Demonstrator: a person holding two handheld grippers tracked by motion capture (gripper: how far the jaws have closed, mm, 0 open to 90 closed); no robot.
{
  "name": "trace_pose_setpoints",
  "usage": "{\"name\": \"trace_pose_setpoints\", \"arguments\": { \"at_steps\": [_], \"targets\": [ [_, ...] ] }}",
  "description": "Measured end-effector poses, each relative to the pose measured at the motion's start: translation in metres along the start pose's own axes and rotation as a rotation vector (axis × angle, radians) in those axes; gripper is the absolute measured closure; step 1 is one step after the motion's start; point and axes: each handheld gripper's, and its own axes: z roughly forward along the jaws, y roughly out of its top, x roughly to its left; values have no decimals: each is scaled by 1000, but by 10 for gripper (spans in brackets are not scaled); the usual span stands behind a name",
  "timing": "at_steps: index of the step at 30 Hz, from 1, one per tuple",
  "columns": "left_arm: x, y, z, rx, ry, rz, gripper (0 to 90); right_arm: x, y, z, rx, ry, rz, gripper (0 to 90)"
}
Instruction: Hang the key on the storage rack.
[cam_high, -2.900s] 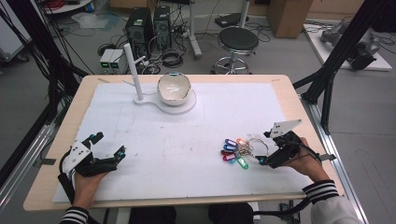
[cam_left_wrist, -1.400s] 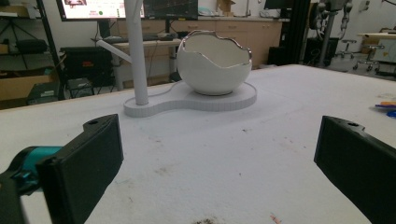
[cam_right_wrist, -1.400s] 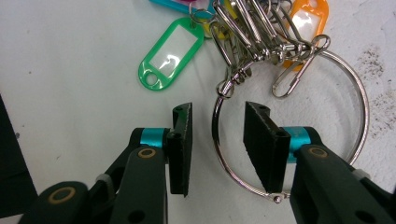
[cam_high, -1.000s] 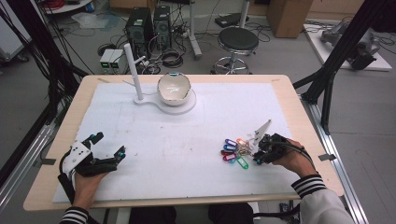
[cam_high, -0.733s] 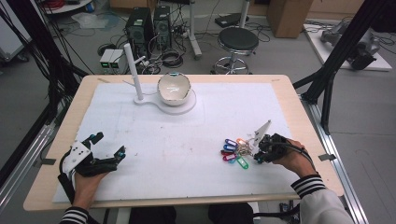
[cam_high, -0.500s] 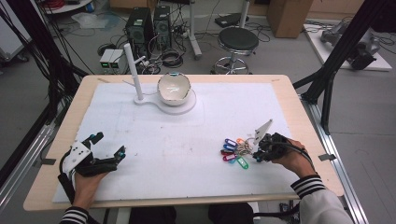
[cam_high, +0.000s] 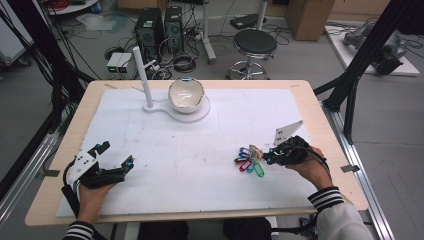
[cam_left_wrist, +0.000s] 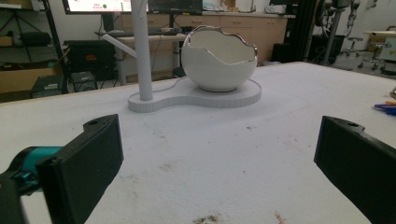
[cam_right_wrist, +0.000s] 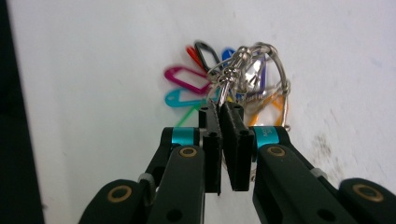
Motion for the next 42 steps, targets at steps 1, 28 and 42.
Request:
{"name": "trace_pose_setpoints", "arguments": {
  "at_steps": [1, 28, 42],
  "targets": [
    [1, 1, -1, 3, 1, -1, 17, 0, 0, -2, -31, 5, -2, 874],
    [-30, 91, 36, 24, -337, 61, 17, 2, 31, -15, -531, 236, 10, 879],
    [-37, 133, 69, 102, -554, 90, 17, 7, 82, 3, -627, 337, -66, 879]
  ]
}}
